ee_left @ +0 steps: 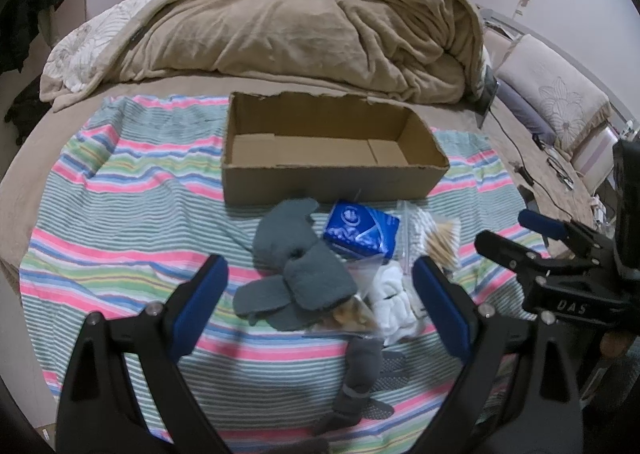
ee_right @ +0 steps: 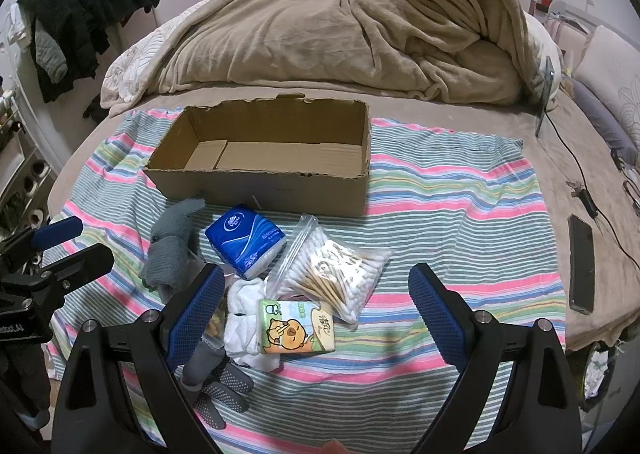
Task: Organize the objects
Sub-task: 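Reach the left gripper to the grey glove and the right gripper to the cotton swab bag, then carry the grey glove with left gripper into the box while right gripper carries the cotton swab bag there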
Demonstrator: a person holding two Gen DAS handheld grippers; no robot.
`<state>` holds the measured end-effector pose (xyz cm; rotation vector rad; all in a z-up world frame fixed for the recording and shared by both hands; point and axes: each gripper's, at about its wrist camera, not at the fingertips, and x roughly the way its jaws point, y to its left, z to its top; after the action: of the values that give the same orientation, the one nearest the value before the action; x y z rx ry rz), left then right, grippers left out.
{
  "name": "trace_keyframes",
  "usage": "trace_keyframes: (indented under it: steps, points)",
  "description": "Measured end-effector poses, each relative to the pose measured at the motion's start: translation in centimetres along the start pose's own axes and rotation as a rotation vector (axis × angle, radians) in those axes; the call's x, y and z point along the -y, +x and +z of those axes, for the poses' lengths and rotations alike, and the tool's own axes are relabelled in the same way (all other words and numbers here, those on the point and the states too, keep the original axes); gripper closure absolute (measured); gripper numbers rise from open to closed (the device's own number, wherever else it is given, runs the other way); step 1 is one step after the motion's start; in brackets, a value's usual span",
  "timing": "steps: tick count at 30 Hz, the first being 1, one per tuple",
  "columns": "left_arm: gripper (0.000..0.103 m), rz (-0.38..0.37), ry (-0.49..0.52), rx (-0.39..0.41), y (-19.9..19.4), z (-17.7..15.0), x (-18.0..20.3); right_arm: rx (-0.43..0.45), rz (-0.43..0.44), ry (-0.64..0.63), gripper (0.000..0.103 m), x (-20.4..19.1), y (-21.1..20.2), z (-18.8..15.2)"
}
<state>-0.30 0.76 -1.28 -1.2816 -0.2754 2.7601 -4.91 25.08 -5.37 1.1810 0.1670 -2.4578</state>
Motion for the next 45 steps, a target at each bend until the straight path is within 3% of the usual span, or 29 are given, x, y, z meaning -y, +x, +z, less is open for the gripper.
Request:
trace_keyframes:
  steps: [18, 26, 34, 41, 43, 45]
  points:
    - [0.009, 0.015, -0.026, -0.056, 2.7, 0.6, -0.9, -0.026, -0.004, 0.025, 0.008, 1.6, 2.0, 0.4]
    - [0.009, 0.045, -0.024, -0.105, 5.9, 0.5, -1.4, -0.053, -0.016, 0.047, 0.008, 3.2, 4.7, 0.5]
    - [0.01, 0.026, -0.038, -0.147, 8.7, 0.2, -2.1, -0.107, -0.006, 0.083, 0.008, 4.8, 8.1, -0.1]
    - [0.034, -0.006, -0.029, -0.191, 10.8, -0.2, -2.2, -0.166, 0.091, 0.14, 0.008, 5.4, 10.2, -1.0]
    - [0.036, -0.018, -0.028, -0.187, 11.1, -0.3, -2.1, -0.173, 0.107, 0.144, 0.008, 5.2, 10.3, -1.0]
    - [0.041, -0.032, -0.029, -0.182, 11.1, -0.4, -2.1, -0.166, 0.147, 0.162, 0.015, 5.2, 10.3, -1.1]
